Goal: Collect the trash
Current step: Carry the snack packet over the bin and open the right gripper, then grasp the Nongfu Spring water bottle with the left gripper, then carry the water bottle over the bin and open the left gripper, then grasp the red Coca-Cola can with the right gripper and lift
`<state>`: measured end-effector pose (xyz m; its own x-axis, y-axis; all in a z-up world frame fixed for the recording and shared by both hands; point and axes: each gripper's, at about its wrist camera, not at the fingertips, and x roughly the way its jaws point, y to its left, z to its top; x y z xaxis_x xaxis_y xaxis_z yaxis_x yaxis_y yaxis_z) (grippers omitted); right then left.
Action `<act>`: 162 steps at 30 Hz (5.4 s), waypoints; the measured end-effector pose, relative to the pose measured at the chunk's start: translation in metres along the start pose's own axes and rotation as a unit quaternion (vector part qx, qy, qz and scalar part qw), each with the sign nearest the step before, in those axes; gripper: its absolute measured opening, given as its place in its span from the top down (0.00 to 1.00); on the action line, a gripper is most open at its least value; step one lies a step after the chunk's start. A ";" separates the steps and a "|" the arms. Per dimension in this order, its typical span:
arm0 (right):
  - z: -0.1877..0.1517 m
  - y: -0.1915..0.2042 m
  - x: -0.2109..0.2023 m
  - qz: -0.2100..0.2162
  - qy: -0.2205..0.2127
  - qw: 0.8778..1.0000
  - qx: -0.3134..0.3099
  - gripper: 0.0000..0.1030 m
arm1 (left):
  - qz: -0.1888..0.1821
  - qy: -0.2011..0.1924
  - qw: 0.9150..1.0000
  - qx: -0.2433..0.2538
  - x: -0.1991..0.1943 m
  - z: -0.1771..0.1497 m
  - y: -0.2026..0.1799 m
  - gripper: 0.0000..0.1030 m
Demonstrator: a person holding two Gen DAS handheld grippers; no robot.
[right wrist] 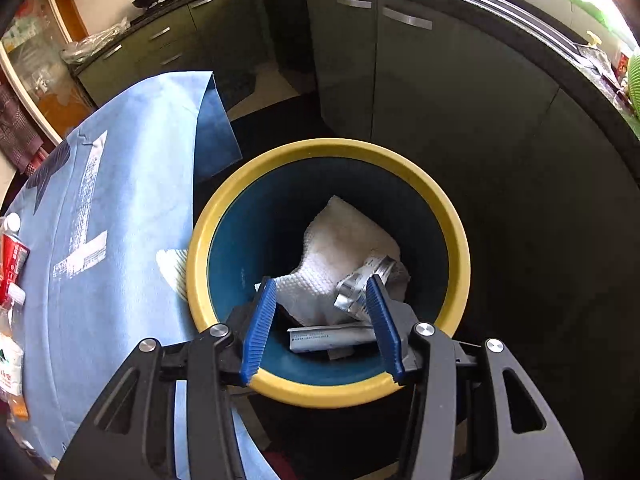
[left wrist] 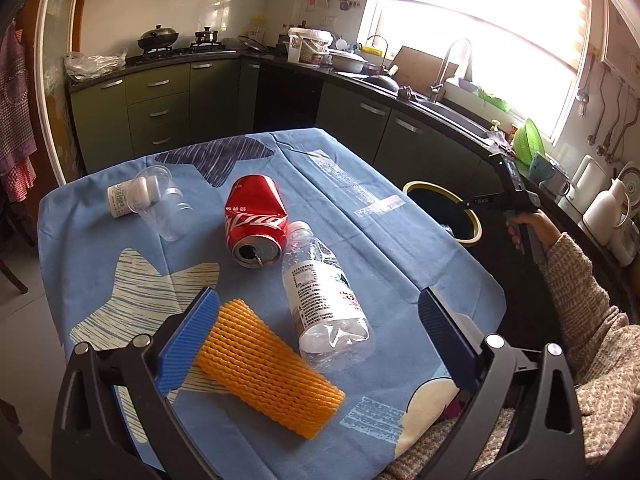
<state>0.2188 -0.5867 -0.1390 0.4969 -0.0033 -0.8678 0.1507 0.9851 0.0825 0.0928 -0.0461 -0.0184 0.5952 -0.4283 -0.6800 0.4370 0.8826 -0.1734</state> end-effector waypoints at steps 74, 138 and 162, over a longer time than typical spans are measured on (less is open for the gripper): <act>-0.087 0.049 -0.007 0.104 0.031 0.993 -0.049 0.42 | 0.011 0.426 0.905 -0.003 0.166 0.069 -0.050 0.42; -0.101 -0.011 -0.080 0.097 -0.029 0.995 -0.021 0.42 | -0.116 0.123 0.976 0.135 0.165 0.180 -0.192 0.13; 0.026 0.396 -0.029 0.232 0.162 0.952 -0.114 0.19 | 0.134 -0.134 0.969 -0.158 0.027 0.047 0.159 0.07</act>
<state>0.2863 -0.2012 -0.0686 0.1696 0.4583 -0.8725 -0.2295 0.8793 0.4173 0.2098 0.0735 -0.0307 0.8313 -0.1731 -0.5281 0.0396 0.9663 -0.2545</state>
